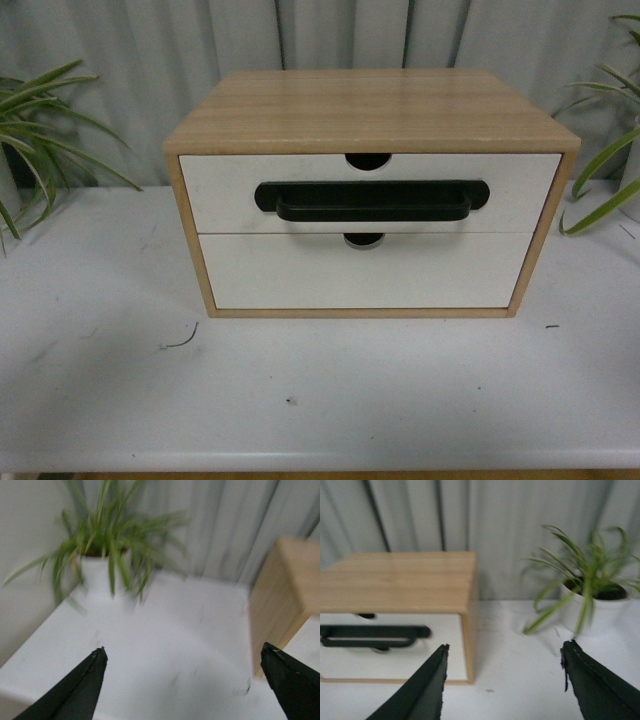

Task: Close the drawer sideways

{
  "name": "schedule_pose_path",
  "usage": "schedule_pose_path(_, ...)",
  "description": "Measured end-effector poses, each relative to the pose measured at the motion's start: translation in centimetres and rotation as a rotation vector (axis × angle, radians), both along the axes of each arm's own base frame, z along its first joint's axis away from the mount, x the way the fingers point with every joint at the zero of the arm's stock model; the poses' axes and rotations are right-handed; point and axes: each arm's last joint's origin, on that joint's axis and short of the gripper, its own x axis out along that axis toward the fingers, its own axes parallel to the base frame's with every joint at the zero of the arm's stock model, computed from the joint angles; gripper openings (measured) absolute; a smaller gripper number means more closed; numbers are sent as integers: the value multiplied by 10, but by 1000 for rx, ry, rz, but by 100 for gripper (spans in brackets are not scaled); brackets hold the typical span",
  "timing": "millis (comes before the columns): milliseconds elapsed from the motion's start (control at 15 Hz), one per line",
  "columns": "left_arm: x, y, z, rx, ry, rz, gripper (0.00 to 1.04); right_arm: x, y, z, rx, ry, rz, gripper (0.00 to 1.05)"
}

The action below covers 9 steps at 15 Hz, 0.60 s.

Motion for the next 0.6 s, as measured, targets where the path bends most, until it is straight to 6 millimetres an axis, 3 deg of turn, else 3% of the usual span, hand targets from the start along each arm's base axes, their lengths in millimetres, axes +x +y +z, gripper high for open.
schedule_pose_path(133,-34,9,-17,61,-183,-167,71,-29,-16,-20,-2,37,-94,50)
schedule_pose_path(267,-37,-3,-32,79,-199,-302,48,-59,-13,-24,-2,-20,-62,25)
schedule_pose_path(400,-45,-7,-55,64,-150,-282,22,-62,-13,-30,-3,-51,-62,1)
schedule_pose_path(467,-48,-9,-56,76,-184,-282,13,-61,-13,-39,-5,-28,-63,2)
schedule_pose_path(600,-49,-10,-54,82,-203,-275,6,-60,-13,-43,-5,-17,-62,2)
